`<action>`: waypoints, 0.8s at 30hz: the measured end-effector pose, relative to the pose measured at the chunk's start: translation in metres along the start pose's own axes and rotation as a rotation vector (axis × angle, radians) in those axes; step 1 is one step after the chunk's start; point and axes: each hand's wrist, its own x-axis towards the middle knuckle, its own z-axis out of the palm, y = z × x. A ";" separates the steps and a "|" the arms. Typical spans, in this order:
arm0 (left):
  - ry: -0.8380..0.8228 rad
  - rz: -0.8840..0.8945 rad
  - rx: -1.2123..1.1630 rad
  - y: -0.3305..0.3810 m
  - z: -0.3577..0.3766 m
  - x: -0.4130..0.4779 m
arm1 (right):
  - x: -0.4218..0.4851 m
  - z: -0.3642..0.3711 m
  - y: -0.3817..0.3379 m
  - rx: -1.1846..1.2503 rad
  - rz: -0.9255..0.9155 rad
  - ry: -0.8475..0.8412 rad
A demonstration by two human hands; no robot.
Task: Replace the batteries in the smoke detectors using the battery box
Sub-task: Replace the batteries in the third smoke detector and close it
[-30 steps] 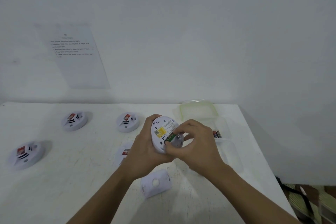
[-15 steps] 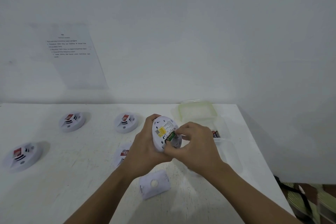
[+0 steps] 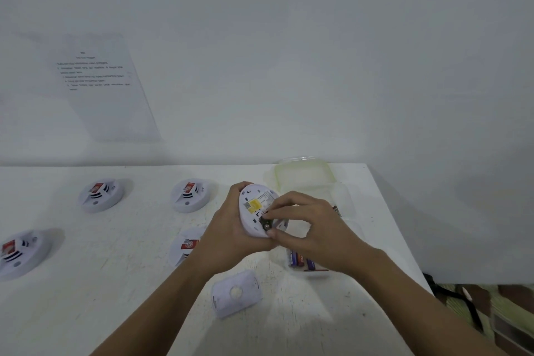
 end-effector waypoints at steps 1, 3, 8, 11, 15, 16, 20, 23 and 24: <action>-0.005 0.005 -0.001 0.001 0.000 0.002 | 0.001 -0.005 0.001 0.001 -0.003 -0.032; -0.022 0.022 0.005 0.003 0.001 0.005 | 0.004 -0.014 0.004 -0.004 -0.007 -0.051; -0.042 0.061 -0.002 0.010 0.006 0.008 | 0.006 -0.023 0.008 -0.027 -0.009 -0.100; -0.073 0.084 -0.007 0.010 0.008 0.007 | 0.006 -0.022 0.006 -0.031 -0.010 -0.081; -0.065 0.118 0.005 0.009 0.009 0.003 | 0.001 -0.018 0.001 0.122 0.047 0.008; -0.058 0.128 0.016 0.008 0.008 0.001 | -0.001 -0.019 0.000 0.227 0.127 0.059; -0.020 0.153 0.032 0.001 0.000 -0.008 | -0.012 -0.021 0.010 0.394 0.328 0.294; 0.005 0.159 0.042 -0.002 -0.008 -0.013 | -0.022 -0.023 0.023 0.222 0.393 0.290; 0.010 0.159 0.046 -0.004 -0.010 -0.014 | -0.024 -0.021 0.028 0.155 0.419 0.249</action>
